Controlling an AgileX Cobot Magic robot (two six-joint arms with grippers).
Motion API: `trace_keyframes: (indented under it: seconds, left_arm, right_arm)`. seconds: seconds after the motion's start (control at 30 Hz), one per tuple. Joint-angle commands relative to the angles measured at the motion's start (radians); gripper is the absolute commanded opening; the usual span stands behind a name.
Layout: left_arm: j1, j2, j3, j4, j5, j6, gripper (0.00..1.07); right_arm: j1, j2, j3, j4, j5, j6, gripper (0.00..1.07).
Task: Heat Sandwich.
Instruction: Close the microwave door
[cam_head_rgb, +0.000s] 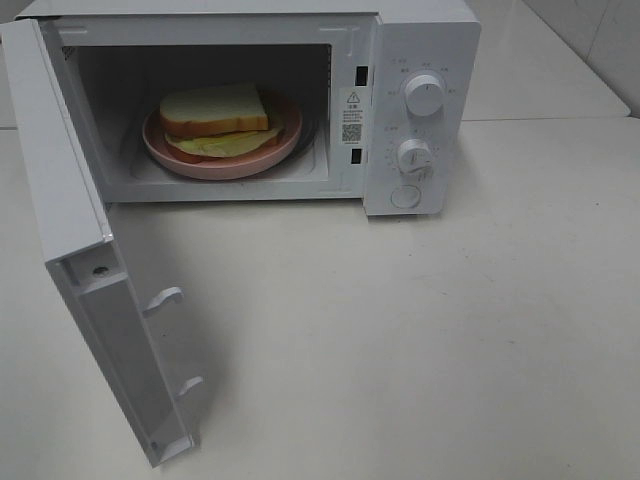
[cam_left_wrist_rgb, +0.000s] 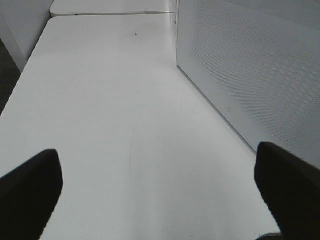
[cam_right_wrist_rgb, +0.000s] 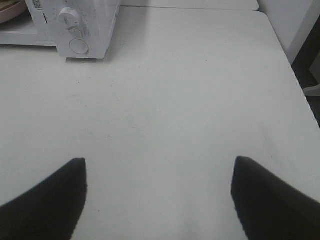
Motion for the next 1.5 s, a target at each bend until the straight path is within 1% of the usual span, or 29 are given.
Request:
trace_keyframes:
  seconds: [0.03,0.8,0.97,1.23,1.5]
  left_arm:
    - [0.002,-0.023,0.002,-0.005,-0.003,-0.006,1.01]
    - [0.002,-0.022,0.002,-0.013,-0.005,-0.007,1.01]
    - [0.002,-0.016,-0.017,-0.012,-0.027,-0.010,1.01]
    - [0.002,0.091,-0.026,-0.010,-0.076,-0.010,1.01]
    - [0.002,0.218,-0.026,-0.010,-0.185,-0.010,1.01]
  right_arm:
    - [-0.006,-0.026,0.004,-0.004,-0.007,0.000,0.76]
    - [-0.006,-0.026,0.004,-0.004,-0.007,0.000,0.76]
    - [-0.006,-0.026,0.004,-0.004,-0.007,0.000,0.76]
    - [-0.006,-0.026,0.004,-0.004,-0.007,0.000,0.76]
    - [-0.006,-0.026,0.004,-0.004,-0.007,0.000,0.76]
